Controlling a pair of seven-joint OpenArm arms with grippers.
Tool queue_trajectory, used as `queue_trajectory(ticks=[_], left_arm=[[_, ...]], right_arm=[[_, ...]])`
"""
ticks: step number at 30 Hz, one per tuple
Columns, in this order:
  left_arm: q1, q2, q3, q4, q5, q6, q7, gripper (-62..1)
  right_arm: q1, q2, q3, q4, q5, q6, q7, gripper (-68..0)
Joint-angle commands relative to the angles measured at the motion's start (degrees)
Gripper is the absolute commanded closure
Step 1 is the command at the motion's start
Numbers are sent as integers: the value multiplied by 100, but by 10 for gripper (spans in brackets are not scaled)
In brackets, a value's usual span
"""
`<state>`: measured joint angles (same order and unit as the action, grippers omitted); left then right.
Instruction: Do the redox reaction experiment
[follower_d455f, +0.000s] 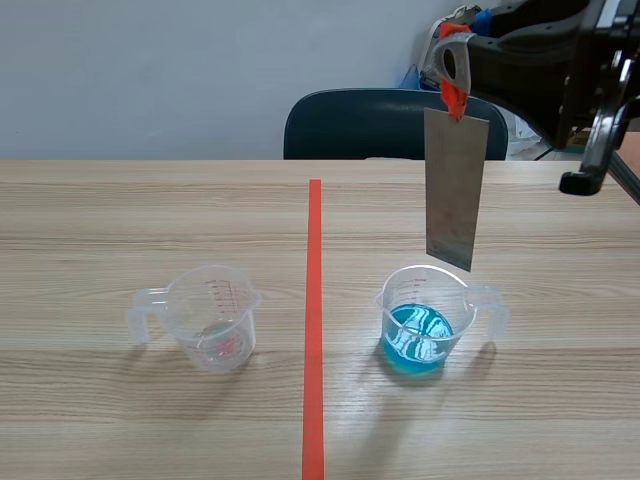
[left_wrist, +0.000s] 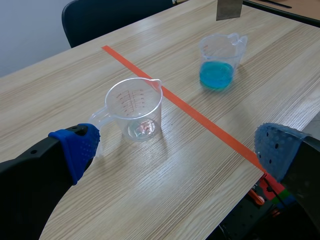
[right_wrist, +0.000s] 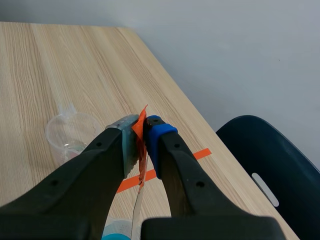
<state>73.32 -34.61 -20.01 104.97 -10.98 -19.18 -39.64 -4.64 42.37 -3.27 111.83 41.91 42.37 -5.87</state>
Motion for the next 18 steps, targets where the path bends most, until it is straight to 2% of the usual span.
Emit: queue_trajectory(ticks=[1, 18], left_arm=[[-17, 46, 26, 28, -37, -4, -81, -623], [-17, 44, 26, 28, -37, -4, -81, -623]], right_arm=[[116, 15, 4, 87, 98, 35, 96, -5], [116, 15, 4, 87, 98, 35, 131, -4]])
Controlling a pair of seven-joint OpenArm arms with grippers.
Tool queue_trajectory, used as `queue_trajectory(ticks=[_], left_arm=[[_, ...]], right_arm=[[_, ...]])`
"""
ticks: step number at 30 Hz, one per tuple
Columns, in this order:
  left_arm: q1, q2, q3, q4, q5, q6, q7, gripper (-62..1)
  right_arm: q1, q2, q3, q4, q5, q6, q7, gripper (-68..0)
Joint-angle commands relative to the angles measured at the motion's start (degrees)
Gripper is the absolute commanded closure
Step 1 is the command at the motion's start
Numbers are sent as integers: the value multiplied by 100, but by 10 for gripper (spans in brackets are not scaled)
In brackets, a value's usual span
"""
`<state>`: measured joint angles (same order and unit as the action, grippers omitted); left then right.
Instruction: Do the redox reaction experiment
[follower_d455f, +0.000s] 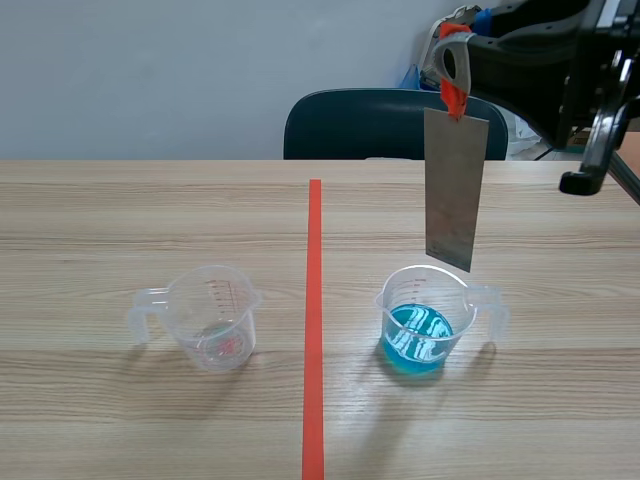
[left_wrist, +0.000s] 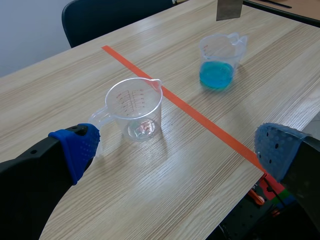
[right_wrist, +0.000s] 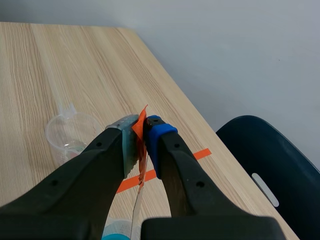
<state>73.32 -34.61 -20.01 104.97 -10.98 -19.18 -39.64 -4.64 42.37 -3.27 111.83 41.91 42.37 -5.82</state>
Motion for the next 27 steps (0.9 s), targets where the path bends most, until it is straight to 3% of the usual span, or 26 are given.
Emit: queue_trajectory(ticks=[1, 6, 9, 12, 16, 21, 27], left_arm=[[-17, 44, 26, 28, -37, -4, -81, -623], [-26, 44, 26, 28, -33, -4, -83, -623], [-179, 46, 26, 28, 149, -9, 83, -619], [-400, 46, 26, 28, 494, -79, 332, -423], [-752, 44, 28, 28, 614, -251, 671, -27], [-1274, 42, 33, 28, 614, -623, 835, -33], [-1961, 13, 332, 22, 614, -675, 1115, -32]], right_arm=[[116, 15, 4, 87, 98, 35, 131, -5], [116, 15, 4, 87, 98, 35, 131, -5], [116, 15, 4, 87, 98, 35, 131, -5], [116, 15, 4, 87, 98, 35, 131, -5], [116, 15, 4, 87, 98, 35, 131, -5], [116, 15, 4, 87, 101, 35, 131, -5], [116, 15, 4, 87, 101, 35, 131, -5]])
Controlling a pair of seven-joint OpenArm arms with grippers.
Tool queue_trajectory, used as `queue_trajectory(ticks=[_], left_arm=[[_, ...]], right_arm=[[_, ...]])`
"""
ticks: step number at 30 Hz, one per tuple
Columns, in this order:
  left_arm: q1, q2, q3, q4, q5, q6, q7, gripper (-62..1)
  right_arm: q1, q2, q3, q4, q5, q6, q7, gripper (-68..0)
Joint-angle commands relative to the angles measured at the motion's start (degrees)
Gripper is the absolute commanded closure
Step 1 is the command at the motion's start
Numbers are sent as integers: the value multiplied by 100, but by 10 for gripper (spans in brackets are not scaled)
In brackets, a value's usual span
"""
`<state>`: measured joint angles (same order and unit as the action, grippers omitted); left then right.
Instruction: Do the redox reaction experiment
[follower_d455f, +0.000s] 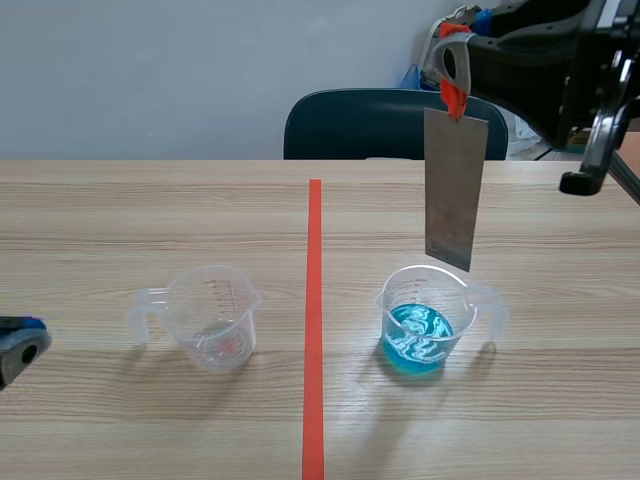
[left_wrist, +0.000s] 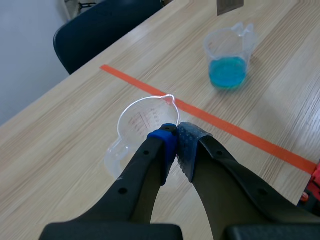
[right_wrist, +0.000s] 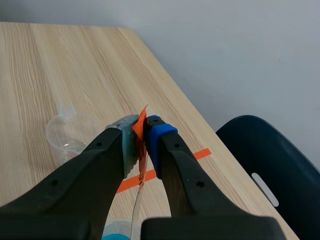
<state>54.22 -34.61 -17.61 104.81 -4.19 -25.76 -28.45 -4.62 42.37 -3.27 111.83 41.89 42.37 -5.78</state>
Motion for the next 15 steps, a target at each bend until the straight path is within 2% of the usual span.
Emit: queue_trajectory(ticks=[1, 5, 15], left_arm=[[-199, 13, 181, 24, -63, -17, 127, -32], [-887, 13, 664, -162, -70, -15, 603, -32], [-2538, 44, 2098, -1333, -74, -13, 601, -32]], right_arm=[[114, 15, 4, 87, 103, 35, 129, -5], [114, 15, 4, 87, 103, 35, 129, -4], [114, 15, 4, 87, 103, 35, 129, -5]])
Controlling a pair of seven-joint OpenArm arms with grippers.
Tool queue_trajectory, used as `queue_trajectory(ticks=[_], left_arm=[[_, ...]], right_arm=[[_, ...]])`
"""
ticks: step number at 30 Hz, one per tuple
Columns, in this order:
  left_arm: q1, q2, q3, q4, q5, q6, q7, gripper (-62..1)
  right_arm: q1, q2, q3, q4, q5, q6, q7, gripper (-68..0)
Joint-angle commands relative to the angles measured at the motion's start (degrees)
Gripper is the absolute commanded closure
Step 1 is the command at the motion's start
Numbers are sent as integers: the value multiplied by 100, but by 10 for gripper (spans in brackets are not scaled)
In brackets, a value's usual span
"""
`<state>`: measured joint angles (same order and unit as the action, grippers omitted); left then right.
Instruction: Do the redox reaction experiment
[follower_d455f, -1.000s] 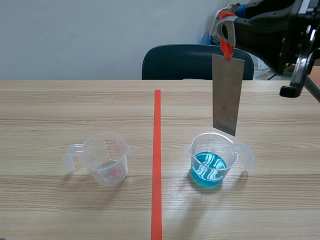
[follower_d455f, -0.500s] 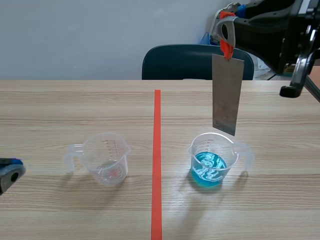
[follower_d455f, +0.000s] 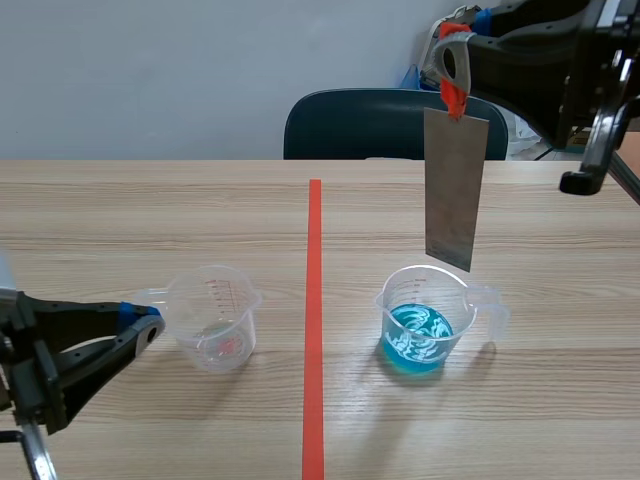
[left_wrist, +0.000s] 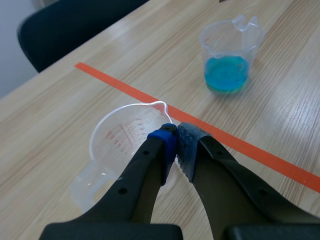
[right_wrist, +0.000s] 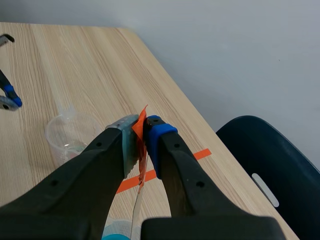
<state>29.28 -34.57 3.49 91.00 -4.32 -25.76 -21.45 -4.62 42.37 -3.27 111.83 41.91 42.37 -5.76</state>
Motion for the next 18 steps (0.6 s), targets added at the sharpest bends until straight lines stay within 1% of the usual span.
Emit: queue_trajectory(ticks=[1, 2, 4, 7, 11, 15, 18], left_arm=[[-199, 52, 120, -74, -61, -13, -98, -32], [-354, 63, 254, -199, -76, -13, -98, -32], [-654, 90, 511, -431, -216, -13, -96, -32], [-1064, 164, 813, -748, -302, -13, -96, -32], [-1539, 278, 1176, -1062, -518, -13, -87, -32], [-1943, 417, 1497, -1156, -560, -13, 201, -32], [-2190, 516, 1687, -1156, -560, -4, 225, -32]], right_arm=[[114, 15, 4, 90, 101, 35, 127, -5], [114, 15, 4, 90, 101, 35, 127, -5], [114, 15, 4, 90, 101, 35, 127, -5], [114, 15, 4, 90, 101, 35, 127, -5], [114, 15, 4, 90, 101, 35, 127, -5], [114, 15, 4, 90, 101, 35, 127, -5], [114, 15, 4, 90, 103, 35, 129, -4]])
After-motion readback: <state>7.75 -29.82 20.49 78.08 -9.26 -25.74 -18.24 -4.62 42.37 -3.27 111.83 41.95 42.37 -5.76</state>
